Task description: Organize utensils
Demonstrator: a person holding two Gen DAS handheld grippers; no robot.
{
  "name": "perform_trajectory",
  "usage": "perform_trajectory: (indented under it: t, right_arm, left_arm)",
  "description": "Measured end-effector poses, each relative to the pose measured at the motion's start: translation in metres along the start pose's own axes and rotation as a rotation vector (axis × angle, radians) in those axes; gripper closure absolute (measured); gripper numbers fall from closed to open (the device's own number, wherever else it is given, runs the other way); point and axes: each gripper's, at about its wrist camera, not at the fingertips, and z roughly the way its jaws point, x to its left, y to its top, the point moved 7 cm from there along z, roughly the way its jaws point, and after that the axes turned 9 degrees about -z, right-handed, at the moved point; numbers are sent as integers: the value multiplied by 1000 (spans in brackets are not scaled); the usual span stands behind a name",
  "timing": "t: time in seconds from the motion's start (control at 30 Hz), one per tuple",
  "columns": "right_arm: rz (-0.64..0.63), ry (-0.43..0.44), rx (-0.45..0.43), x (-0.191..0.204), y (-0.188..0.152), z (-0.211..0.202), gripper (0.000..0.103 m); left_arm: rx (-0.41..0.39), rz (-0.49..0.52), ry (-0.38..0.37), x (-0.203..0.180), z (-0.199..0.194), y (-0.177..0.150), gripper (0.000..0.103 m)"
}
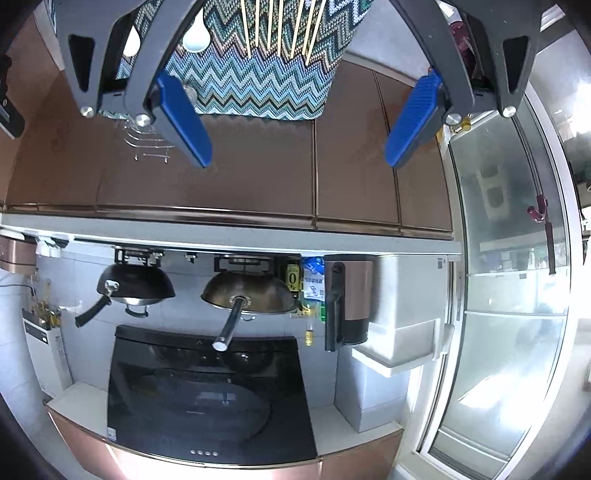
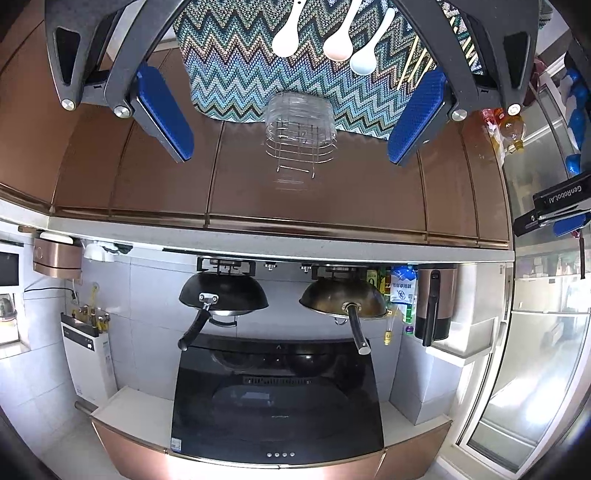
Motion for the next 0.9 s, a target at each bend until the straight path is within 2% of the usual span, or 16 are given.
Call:
perform_trajectory:
  t: [0.2, 0.43, 0.67, 0.77, 0.9]
  right_arm:
    - [-5, 25, 28, 1, -5, 16, 0]
    - [-4, 43, 43, 4, -7, 35, 0]
    - [-21, 100, 54, 0, -10, 50, 0]
    - [-6, 200, 99, 0, -23, 63, 1]
    - [31, 306, 196, 2, -50, 87, 13]
  left_arm:
    - [-7, -3, 17, 2, 15, -1, 8]
    - [16, 12, -1, -5, 32, -4, 8]
    - [101, -17, -23, 1, 59, -5, 8]
    - [167, -19, -49, 5, 74, -12, 8]
    - [299, 7, -72, 13, 98, -38, 8]
